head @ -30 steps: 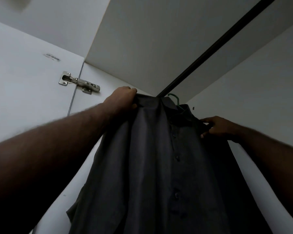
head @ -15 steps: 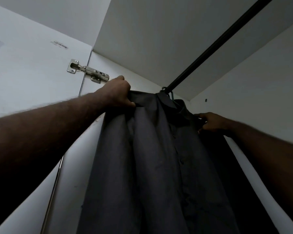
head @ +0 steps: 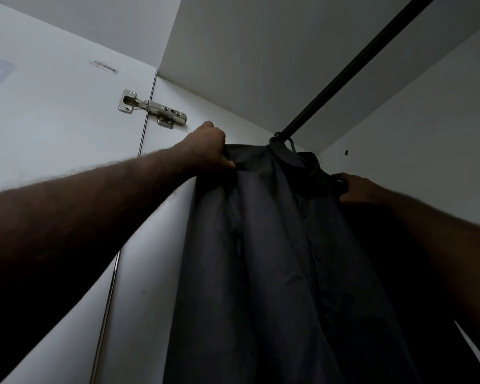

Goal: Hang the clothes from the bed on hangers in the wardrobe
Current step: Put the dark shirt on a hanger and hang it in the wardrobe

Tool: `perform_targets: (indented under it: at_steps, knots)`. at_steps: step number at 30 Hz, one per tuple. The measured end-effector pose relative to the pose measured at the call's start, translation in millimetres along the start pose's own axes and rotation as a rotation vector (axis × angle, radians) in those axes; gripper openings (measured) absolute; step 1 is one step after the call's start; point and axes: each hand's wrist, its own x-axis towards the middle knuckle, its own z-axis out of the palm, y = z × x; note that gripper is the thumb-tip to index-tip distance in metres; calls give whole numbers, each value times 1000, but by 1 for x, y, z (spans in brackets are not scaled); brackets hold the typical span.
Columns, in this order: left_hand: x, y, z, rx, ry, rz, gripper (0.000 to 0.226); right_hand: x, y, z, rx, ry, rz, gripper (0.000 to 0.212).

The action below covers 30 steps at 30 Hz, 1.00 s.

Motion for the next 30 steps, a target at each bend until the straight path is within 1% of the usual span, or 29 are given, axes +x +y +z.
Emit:
perform_targets:
  at_steps: [2,4,6,8,10,11,14,17,19,21,24,30]
  knots:
    - [-6,5,-2,-89,26,-69,65,1,-2,1,-57,12,31,73]
    - [-13,8,-4,-185,28,-156,67,-3,-6,3,-72,58,33,74]
    - [-20,11,-6,-310,-6,-263,60,-8,-10,5,-66,151,-14,71]
    - [-28,15,-11,-468,-40,-342,48,-16,-18,3,-25,271,-98,64]
    - [-32,18,-18,-629,-93,-415,35,-25,-33,0,23,368,-199,52]
    - [-35,19,-21,-702,-126,-462,31,-30,-42,-2,27,390,-252,45]
    - [-41,20,-31,-834,-209,-598,24,-49,-76,-5,29,363,-439,30]
    - [-50,23,-36,-914,-292,-672,16,-68,-107,-5,70,307,-570,24]
    - [-57,26,-38,-975,-371,-685,21,-78,-123,-3,72,251,-622,26]
    - [-65,28,-39,-1032,-409,-686,30,-85,-135,0,68,201,-661,28]
    - [-77,31,-43,-1074,-395,-714,40,-95,-142,1,31,160,-685,30]
    - [-99,34,-59,-1019,-297,-796,37,-113,-145,3,-34,75,-677,30]
